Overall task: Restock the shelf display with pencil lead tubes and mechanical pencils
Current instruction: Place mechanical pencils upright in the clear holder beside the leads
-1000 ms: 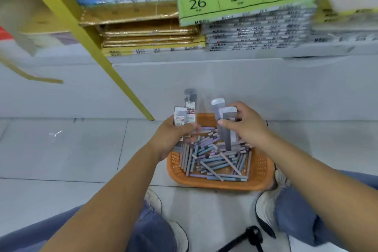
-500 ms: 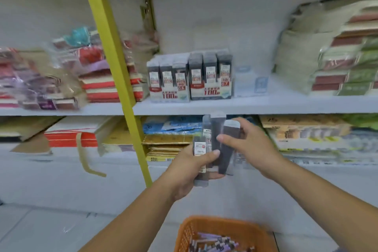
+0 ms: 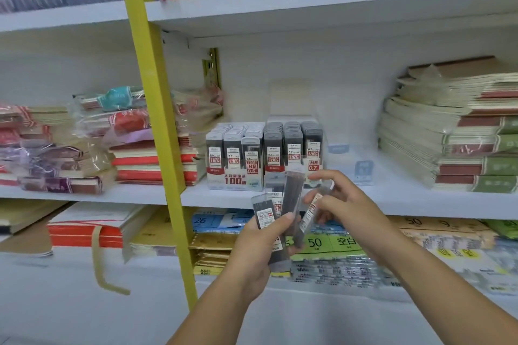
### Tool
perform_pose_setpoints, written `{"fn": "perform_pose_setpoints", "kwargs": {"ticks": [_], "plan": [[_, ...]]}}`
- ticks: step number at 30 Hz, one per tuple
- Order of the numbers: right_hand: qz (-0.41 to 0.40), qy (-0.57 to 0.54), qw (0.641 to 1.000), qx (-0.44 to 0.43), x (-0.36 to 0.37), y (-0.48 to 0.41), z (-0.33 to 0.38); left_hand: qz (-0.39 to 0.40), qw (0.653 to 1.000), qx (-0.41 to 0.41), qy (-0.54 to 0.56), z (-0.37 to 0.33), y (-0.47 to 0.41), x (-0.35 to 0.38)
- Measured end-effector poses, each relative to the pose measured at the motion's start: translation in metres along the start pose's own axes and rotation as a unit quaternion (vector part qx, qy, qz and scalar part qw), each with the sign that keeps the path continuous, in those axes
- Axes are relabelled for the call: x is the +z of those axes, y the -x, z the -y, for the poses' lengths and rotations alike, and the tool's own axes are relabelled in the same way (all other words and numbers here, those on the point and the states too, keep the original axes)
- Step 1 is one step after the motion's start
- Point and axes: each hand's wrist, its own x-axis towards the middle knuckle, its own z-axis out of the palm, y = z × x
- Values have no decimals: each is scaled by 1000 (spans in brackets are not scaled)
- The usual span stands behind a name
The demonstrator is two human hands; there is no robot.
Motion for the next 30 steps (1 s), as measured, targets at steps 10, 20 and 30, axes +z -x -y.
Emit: {"fn": "perform_pose_setpoints", "kwargs": {"ticks": [10,20,30], "plan": [[-6,-39,999,-12,-5,-1,-2,13,1000,10,-2,-6,-4,-5],[-128,-17,987,-96,5,-9,14,-26,995,40,86,-16,-8,-6],[-74,246,918,-302,58,-71,99,-160,976,119,87,-47,-11,-76]]}}
